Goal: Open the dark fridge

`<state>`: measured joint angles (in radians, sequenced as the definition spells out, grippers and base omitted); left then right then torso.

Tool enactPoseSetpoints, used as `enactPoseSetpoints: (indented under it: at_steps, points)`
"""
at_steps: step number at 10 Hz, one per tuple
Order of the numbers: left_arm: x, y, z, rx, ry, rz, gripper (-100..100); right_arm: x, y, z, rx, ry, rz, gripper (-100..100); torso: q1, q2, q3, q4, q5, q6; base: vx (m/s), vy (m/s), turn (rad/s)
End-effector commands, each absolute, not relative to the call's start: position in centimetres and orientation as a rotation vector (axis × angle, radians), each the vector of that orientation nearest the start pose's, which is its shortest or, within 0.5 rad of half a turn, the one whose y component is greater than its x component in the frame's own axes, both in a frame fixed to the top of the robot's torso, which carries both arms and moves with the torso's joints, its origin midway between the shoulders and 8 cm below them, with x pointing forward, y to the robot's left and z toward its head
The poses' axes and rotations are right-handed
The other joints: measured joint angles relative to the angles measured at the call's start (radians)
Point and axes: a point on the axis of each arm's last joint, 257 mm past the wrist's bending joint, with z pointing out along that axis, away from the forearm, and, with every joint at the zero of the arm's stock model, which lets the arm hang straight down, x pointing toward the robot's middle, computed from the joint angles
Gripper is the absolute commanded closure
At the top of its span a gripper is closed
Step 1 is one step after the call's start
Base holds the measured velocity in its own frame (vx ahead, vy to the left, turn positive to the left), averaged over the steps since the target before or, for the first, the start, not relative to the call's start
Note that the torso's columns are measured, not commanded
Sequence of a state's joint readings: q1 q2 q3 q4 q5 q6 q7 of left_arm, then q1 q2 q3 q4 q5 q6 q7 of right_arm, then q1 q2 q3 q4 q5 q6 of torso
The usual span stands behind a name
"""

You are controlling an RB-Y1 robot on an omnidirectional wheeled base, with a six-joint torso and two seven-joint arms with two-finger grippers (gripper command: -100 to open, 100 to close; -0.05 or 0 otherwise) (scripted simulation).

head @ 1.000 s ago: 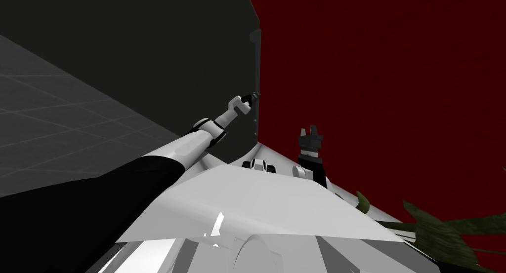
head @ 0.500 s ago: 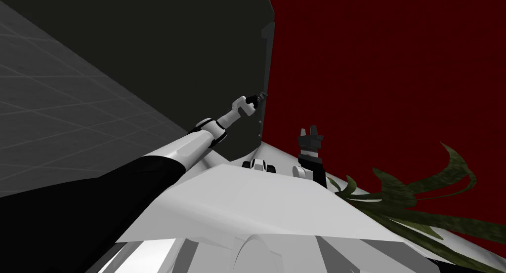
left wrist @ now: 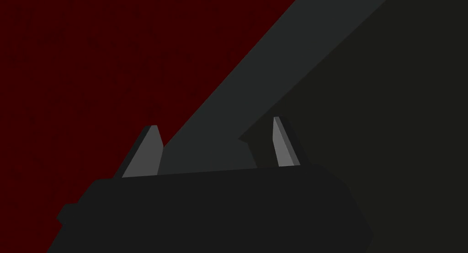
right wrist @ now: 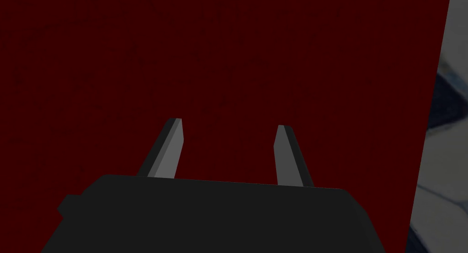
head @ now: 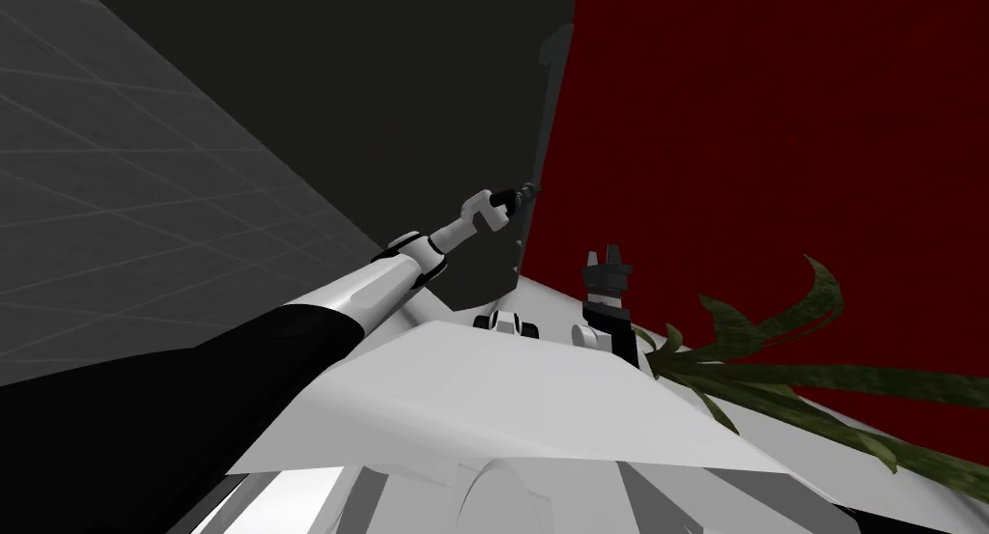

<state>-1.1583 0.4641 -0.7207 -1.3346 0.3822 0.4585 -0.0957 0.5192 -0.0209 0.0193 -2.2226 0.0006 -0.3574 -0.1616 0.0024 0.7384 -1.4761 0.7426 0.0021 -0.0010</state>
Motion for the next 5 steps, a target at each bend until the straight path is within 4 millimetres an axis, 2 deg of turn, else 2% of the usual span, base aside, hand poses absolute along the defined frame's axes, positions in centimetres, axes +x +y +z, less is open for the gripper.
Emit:
enactPoseSetpoints:
  at_steps: [1, 2, 3, 4, 5]
  points:
    - [61.3, -10.8, 6.3, -0.062, 1.724, -1.146, 100, 37.4, -28.0, -3.8, 0.899, 0.724, 1.401, 0, 0.0, 0.003, 0.002, -0.001, 0.0, 0.001, -0.179, 0.078, -0.037]
    - [62.5, -9.4, 5.9, -0.083, 1.727, -1.113, 100, 37.4, -28.0, -3.8, 0.899, 0.724, 1.401, 0, -0.002, 0.006, 0.004, -0.001, -0.001, 0.004, -0.09, 0.037, -0.037]
    - [59.7, -12.6, 5.9, -0.014, 1.743, -1.172, 100, 37.4, -28.0, -3.9, 0.899, 0.724, 1.401, 0, -0.003, 0.0, 0.001, 0.0, 0.0, 0.0, -0.106, 0.09, -0.009]
    - [58.2, -14.0, 6.0, 0.021, 1.747, -1.202, 100, 37.4, -28.0, -3.9, 0.899, 0.724, 1.401, 0, 0.0, 0.002, 0.001, -0.002, -0.001, 0.003, -0.184, 0.17, -0.045]
    - [58.2, -14.1, 6.1, 0.022, 1.746, -1.204, 100, 37.4, -28.0, -3.8, 0.898, 0.724, 1.401, 0, 0.001, 0.005, 0.003, -0.001, -0.001, 0.004, -0.137, 0.135, -0.049]
